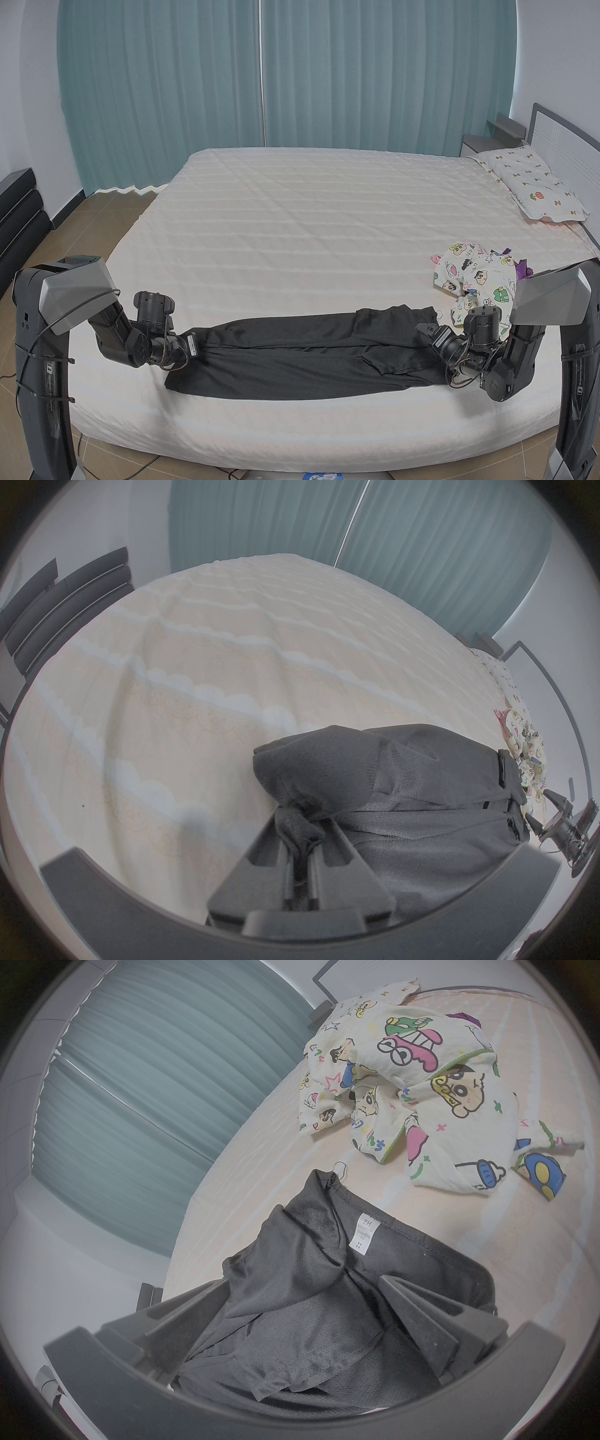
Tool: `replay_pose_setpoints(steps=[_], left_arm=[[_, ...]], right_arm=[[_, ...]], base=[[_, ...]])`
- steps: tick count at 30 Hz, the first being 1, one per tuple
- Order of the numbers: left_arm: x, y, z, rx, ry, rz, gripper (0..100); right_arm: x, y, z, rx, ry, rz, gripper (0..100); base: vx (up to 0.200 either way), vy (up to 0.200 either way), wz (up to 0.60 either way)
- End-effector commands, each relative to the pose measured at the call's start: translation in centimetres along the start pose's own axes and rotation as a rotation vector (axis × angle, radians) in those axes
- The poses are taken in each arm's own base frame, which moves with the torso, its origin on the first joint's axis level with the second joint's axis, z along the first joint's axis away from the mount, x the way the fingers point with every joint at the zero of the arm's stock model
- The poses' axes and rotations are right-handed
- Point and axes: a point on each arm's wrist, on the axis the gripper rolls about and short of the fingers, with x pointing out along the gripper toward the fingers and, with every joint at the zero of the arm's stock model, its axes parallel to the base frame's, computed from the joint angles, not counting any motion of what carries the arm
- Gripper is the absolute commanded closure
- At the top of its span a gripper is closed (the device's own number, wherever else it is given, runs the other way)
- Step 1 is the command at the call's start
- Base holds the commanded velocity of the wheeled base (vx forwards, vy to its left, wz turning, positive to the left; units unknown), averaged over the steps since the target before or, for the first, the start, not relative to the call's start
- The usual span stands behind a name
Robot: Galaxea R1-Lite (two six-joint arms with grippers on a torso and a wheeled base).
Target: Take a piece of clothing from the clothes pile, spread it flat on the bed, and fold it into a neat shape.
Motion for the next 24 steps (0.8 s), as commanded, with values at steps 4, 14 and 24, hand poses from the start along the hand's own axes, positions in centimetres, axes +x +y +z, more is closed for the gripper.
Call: replay_pose_setpoints(steps=[4, 14, 24], left_arm=[[-0.2, 0.0, 0.0, -0.002, -0.009, 0.023, 100], [-0.3, 0.0, 0.7, -0.007, -0.042, 0.027, 100], [-0.3, -0.3, 1.8, -0.014, -0.088, 0.044, 100]], right_arm=[[0.0, 0.1, 0.0, 0.000, 0.001, 0.002, 0], [0.0, 0.1, 0.0, 0.000, 0.001, 0.002, 0], [0.1, 0.1, 0.0, 0.000, 0.000, 0.003, 0]], base=[[-0.150, 0.000, 0.00], [0.000, 0.000, 0.00], [0.000, 0.000, 0.00]])
